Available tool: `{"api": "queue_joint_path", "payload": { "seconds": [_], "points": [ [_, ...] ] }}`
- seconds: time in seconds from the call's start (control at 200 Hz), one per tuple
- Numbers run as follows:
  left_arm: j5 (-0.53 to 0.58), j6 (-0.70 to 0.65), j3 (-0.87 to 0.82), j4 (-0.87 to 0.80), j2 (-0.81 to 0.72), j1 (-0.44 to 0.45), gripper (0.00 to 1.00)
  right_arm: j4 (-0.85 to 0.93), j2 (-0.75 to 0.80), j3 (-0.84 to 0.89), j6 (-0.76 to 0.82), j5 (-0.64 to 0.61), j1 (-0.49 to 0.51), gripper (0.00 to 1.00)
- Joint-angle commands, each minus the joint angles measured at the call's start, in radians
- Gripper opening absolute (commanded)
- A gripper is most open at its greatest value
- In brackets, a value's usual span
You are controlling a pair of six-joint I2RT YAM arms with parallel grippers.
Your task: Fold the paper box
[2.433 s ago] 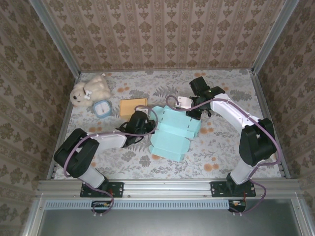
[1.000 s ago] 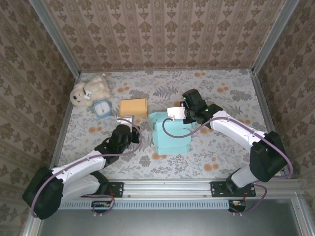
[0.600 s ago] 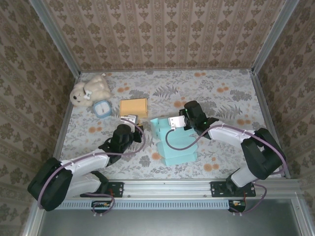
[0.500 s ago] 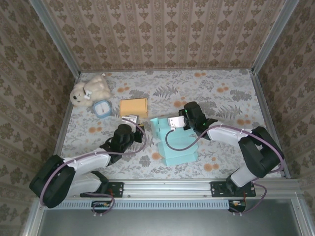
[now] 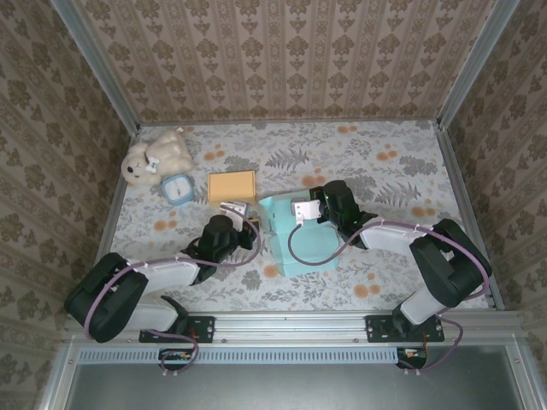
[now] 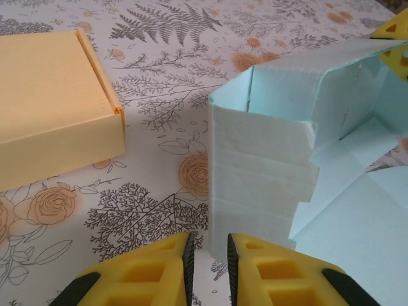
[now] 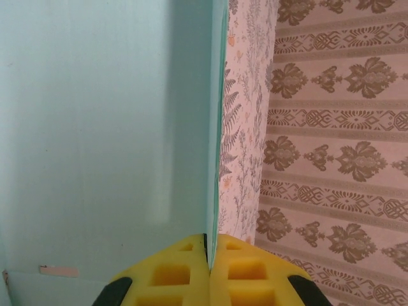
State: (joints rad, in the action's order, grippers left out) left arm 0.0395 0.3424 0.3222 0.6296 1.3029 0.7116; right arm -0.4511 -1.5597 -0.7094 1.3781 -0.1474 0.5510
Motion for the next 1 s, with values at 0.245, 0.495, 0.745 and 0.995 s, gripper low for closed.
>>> {"api": "queue_joint_path", "payload": {
  "seconds": [0.245,0.495,0.745,0.995],
  "points": [
    [-0.04,-0.056,0.018,0.069,0.031,-0.006,0.23,-0.043,0.014,0.023,-0.004,-0.006,0.025,0.0],
    [-0.072,-0.061,0.011,0.122,0.077,-0.01,0.22,-0.272,-0.033,0.093,0.031,-0.068,0.065,0.0],
    [-0.097,-0.065,0.005,0.133,0.078,-0.011,0.21,-0.441,-0.08,0.141,0.045,-0.113,0.087,0.0],
    [-0.124,-0.058,0.0,0.159,0.09,-0.009,0.21,-0.459,-0.084,0.155,0.027,-0.122,0.093,0.0]
  ]
}}
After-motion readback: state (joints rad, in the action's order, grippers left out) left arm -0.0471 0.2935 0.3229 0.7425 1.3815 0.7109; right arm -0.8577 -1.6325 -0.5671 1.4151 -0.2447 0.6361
